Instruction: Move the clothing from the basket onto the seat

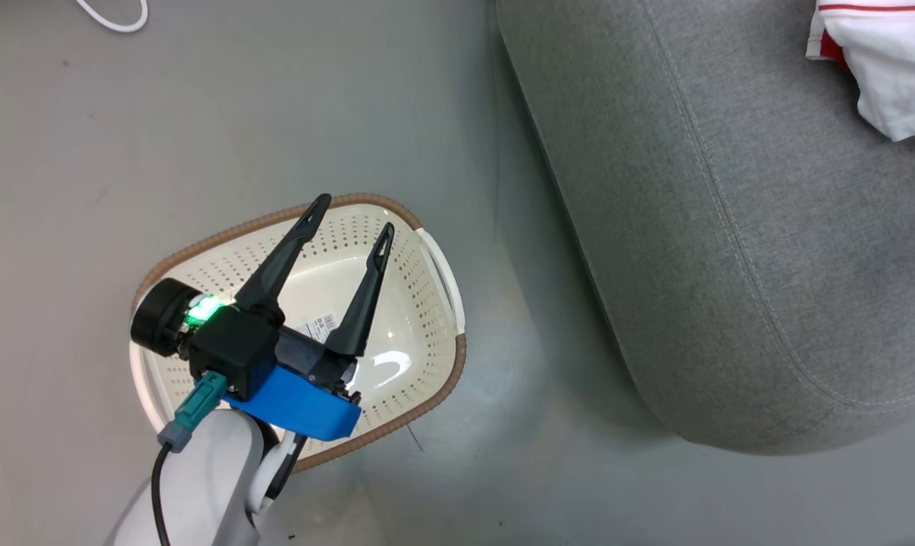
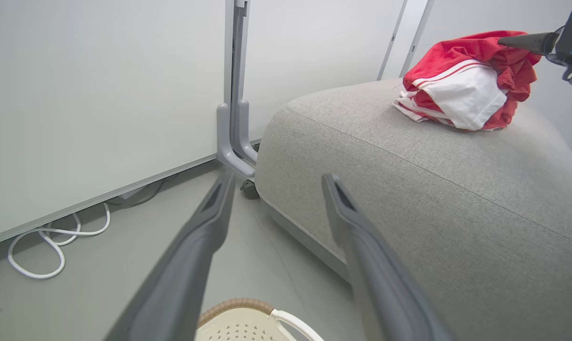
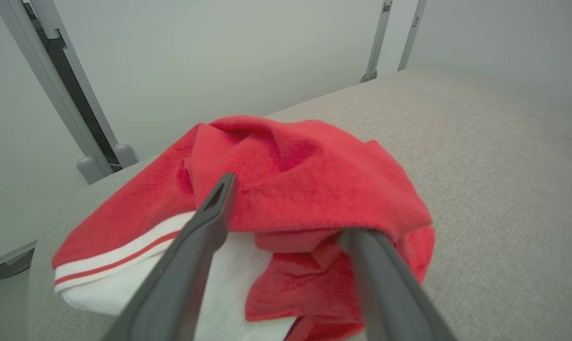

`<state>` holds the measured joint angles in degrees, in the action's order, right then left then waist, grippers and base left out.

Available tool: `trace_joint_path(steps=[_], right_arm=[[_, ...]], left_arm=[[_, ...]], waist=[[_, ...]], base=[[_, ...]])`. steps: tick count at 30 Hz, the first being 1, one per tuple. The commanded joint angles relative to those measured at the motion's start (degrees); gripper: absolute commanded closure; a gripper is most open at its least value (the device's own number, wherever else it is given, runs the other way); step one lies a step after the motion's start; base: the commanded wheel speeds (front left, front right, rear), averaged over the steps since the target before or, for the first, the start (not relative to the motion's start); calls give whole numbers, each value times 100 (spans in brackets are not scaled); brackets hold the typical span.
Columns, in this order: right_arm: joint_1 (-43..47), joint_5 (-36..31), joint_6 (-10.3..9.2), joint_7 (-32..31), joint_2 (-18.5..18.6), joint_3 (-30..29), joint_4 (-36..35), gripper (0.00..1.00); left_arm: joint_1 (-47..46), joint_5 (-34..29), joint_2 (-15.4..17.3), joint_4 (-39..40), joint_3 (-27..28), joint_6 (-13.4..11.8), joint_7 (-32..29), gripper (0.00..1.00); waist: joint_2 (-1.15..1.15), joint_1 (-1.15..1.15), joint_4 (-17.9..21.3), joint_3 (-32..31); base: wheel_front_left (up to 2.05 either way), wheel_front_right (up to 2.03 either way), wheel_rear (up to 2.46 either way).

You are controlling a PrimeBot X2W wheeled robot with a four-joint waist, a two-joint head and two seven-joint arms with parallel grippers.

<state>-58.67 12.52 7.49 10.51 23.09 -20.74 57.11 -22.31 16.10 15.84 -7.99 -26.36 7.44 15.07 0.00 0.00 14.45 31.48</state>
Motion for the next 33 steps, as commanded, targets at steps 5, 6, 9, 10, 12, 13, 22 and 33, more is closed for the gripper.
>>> trace_joint_path(steps=[5, 6, 9, 10, 12, 13, 22, 33], right_arm=[[358, 60, 1, 63, -22, 93, -124, 0], [418, 93, 1, 62, -49, 117, -157, 0], [669, 208, 1, 78, -84, 176, -271, 0], [775, 256, 1, 88, -88, 196, -306, 0], [981, 266, 1, 92, -75, 242, -381, 0], [1081, 269, 1, 97, -79, 279, -425, 0], [2423, -28, 1, 245, -174, 741, -1154, 0], [4031, 13, 0, -189, -837, 1428, -2691, 0]], left_arm=[[120, 66, -154, -101, 30, 6, 15, 0], [151, 84, -192, -112, 39, 6, 15, 0], [253, 110, -308, -170, 75, 6, 15, 0], [286, 133, -356, -190, 81, 6, 15, 0], [373, 156, -436, -226, 106, 6, 15, 0], [425, 162, -469, -251, 124, 6, 15, 0], [1100, 346, -847, -546, 437, 6, 15, 0], [1939, 311, -972, -733, 951, 6, 15, 0]], waist=[[0, 0, -85, -353], [0, 0, -104, -427], [0, 0, -174, -682], [0, 0, -207, -782], [0, 0, -262, -975], [0, 0, -289, -1072], [0, 0, -685, -2216], [0, 0, -1111, -3128]], base=[[0, 0, 0], [0, 0, 0], [0, 0, 0], [0, 0, 0], [0, 0, 0], [0, 0, 0], [0, 0, 0], [0, 0, 0]])
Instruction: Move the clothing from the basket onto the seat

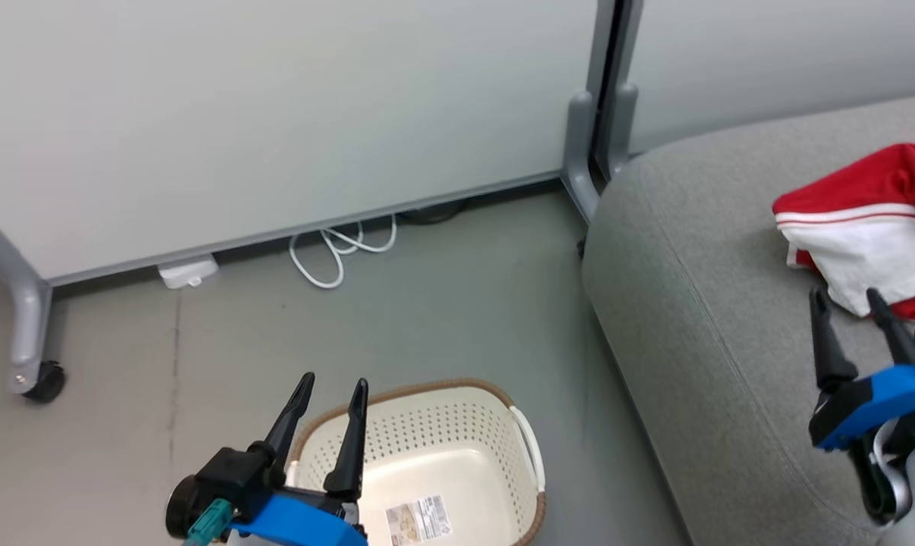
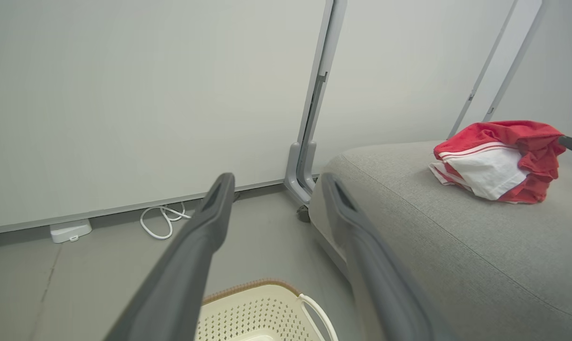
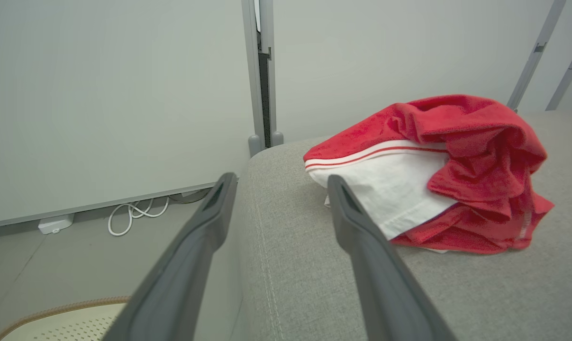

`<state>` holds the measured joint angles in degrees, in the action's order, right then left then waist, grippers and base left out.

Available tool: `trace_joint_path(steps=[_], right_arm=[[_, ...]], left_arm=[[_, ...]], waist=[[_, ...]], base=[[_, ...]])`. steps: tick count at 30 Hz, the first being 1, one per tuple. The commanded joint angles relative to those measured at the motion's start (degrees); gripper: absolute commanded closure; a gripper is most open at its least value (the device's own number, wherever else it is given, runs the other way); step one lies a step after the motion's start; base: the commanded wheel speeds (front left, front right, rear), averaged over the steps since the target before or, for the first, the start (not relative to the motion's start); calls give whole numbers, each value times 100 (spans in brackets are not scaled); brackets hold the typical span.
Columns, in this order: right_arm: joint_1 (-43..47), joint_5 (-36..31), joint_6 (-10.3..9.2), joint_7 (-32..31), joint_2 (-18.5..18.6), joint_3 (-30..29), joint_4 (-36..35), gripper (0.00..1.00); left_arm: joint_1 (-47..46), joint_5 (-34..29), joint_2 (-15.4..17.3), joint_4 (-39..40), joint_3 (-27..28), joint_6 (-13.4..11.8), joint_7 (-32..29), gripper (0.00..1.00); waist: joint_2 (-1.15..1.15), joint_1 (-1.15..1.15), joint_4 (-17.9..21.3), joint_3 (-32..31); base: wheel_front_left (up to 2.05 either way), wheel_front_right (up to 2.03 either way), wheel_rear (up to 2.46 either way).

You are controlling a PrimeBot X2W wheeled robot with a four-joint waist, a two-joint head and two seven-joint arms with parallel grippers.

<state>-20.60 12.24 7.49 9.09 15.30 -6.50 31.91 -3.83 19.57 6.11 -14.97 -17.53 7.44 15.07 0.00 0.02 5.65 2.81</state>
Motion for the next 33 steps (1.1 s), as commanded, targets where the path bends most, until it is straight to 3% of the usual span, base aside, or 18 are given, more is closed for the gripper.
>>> trace_joint_path(steps=[1, 16, 33], right_arm=[[360, 41, 0, -76, -118, 10, -323, 0], [2006, -652, 1, -540, -968, -47, -2292, 0], [2372, -663, 1, -583, -1244, -47, -2590, 0]], left_arm=[[121, -40, -2, -48, 100, 6, 15, 0], [106, 48, 2, -433, 580, 6, 14, 0], [100, -7, 27, -744, 819, 6, 14, 0]], waist=[[0, -2, -277, -297], [0, -2, -1165, -616], [0, -2, -1278, -575]], base=[[0, 0, 0], [0, 0, 0], [0, 0, 0]])
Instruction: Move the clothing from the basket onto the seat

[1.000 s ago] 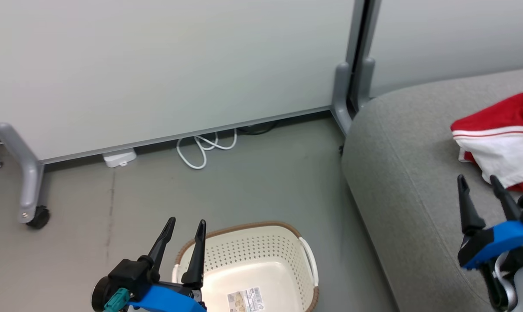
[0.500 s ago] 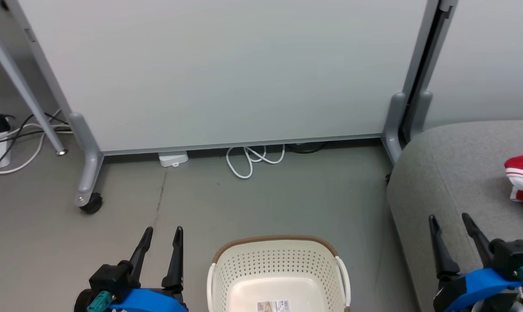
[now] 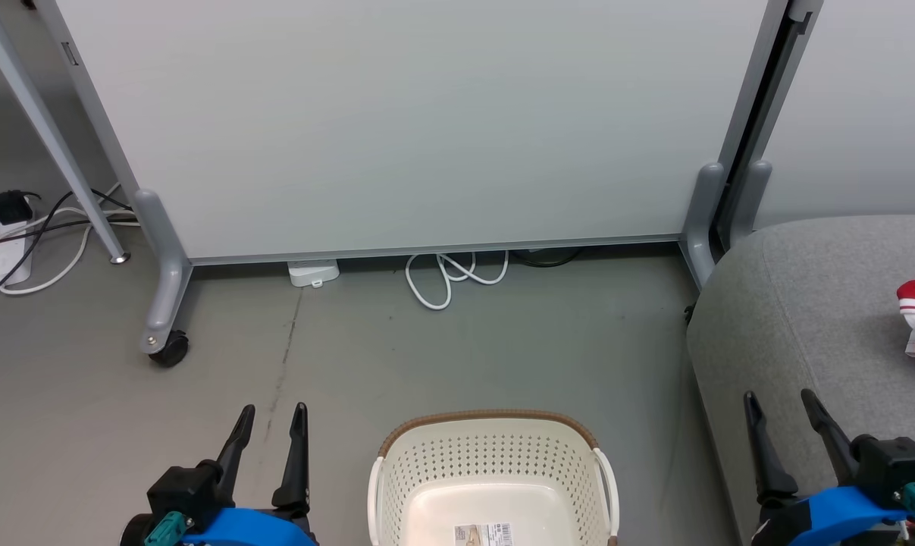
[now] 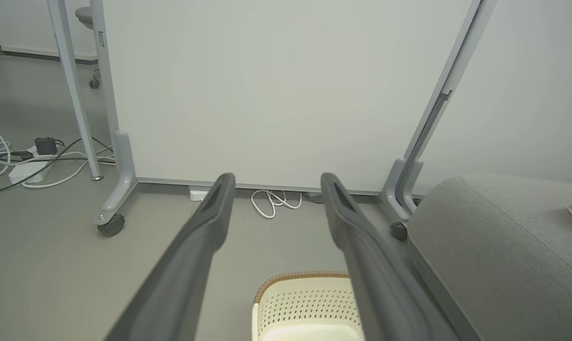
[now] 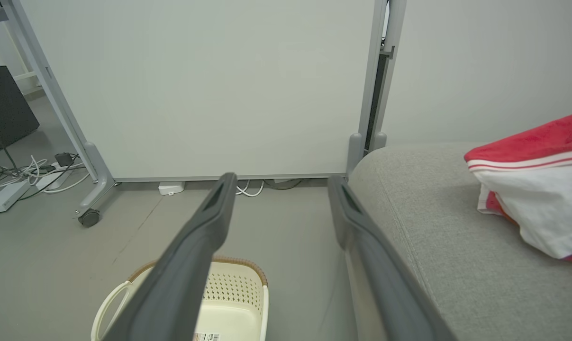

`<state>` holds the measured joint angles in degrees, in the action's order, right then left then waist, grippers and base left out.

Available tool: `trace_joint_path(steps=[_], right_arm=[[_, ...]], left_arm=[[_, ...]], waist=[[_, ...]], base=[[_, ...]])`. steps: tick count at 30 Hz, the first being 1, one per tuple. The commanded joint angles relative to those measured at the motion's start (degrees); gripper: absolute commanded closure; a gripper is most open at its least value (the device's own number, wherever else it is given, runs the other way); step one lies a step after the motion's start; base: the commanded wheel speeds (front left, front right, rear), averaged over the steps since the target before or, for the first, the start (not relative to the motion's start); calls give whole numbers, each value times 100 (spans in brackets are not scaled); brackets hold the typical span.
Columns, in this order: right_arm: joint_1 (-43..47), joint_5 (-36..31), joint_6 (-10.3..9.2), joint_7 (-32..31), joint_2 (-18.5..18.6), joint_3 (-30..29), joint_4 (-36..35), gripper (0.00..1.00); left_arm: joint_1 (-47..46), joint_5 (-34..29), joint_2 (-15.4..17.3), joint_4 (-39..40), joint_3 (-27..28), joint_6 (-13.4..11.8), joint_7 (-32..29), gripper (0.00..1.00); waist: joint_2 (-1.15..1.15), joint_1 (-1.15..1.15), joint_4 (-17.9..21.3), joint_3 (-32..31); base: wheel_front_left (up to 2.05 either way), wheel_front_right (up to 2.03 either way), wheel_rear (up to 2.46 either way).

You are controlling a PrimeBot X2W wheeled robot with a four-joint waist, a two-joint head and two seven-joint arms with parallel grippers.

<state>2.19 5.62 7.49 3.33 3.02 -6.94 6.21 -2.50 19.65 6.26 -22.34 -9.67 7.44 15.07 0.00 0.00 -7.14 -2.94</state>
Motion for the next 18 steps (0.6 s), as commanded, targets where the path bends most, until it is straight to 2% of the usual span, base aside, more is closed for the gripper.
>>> trace_joint_path(steps=[1, 18], right_arm=[[88, 31, 1, -9, -17, -2, -17, 0], [117, 171, 1, 9, -18, 42, -4, 0]], left_arm=[[-33, -16, 12, -13, 26, 6, 14, 0], [-42, 43, 2, -12, -100, 6, 14, 0]], waist=[[0, 0, 11, 7], [0, 0, 103, 54]], base=[[0, 0, 0], [0, 0, 0]])
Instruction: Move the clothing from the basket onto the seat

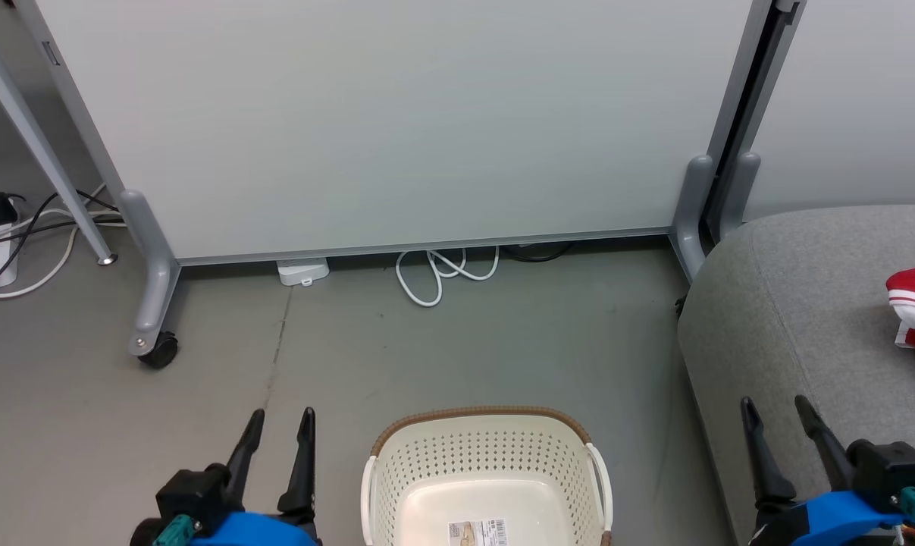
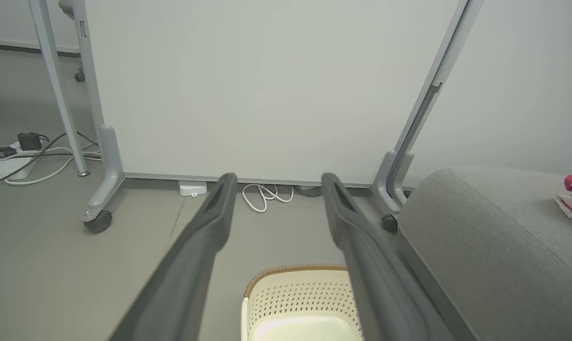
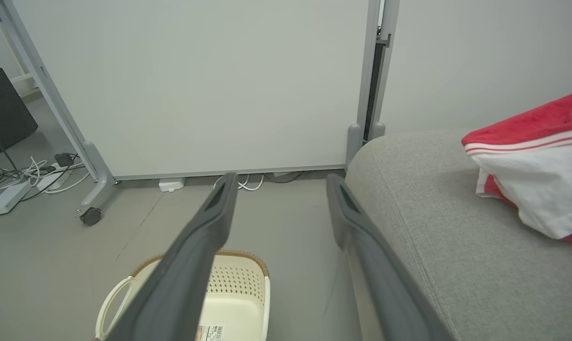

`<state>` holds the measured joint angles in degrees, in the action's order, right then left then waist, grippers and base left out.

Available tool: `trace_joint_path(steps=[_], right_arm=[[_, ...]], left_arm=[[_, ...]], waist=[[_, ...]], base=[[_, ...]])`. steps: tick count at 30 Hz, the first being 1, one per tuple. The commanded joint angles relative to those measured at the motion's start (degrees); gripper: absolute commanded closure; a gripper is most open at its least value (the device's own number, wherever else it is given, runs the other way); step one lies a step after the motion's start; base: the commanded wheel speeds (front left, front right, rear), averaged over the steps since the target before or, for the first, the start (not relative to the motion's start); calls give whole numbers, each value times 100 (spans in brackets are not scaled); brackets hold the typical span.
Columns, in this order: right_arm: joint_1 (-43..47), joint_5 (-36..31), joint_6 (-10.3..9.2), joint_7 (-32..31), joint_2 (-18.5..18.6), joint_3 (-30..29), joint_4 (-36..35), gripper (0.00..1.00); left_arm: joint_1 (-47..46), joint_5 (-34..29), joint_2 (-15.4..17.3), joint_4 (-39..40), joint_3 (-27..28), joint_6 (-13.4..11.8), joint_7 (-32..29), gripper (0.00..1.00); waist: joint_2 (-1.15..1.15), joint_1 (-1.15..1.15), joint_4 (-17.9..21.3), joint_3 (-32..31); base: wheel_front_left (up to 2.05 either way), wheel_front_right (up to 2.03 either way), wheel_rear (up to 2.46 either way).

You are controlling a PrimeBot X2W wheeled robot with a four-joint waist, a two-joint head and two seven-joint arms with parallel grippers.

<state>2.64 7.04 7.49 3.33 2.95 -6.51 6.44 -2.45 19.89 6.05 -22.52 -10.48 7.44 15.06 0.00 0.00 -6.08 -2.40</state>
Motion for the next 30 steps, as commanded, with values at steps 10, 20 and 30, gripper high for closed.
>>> trace_joint_path(steps=[10, 20, 30], right_arm=[[124, 9, 0, -33, -62, 7, 529, 100], [-12, 1088, 0, -163, -59, -2, 597, 100], [-141, 2127, 0, -273, -49, 2, 609, 100]], left_arm=[[416, 38, -86, -436, 1, 0, -43, 100], [330, 957, -114, -296, 215, 1, -307, 100], [218, 1835, -140, -130, 421, 1, -563, 100]], waist=[[0, 0, 7, 4], [0, 0, 52, 23], [0, 0, 100, 43]], base=[[0, 0, 0], [0, 0, 0], [0, 0, 0]])
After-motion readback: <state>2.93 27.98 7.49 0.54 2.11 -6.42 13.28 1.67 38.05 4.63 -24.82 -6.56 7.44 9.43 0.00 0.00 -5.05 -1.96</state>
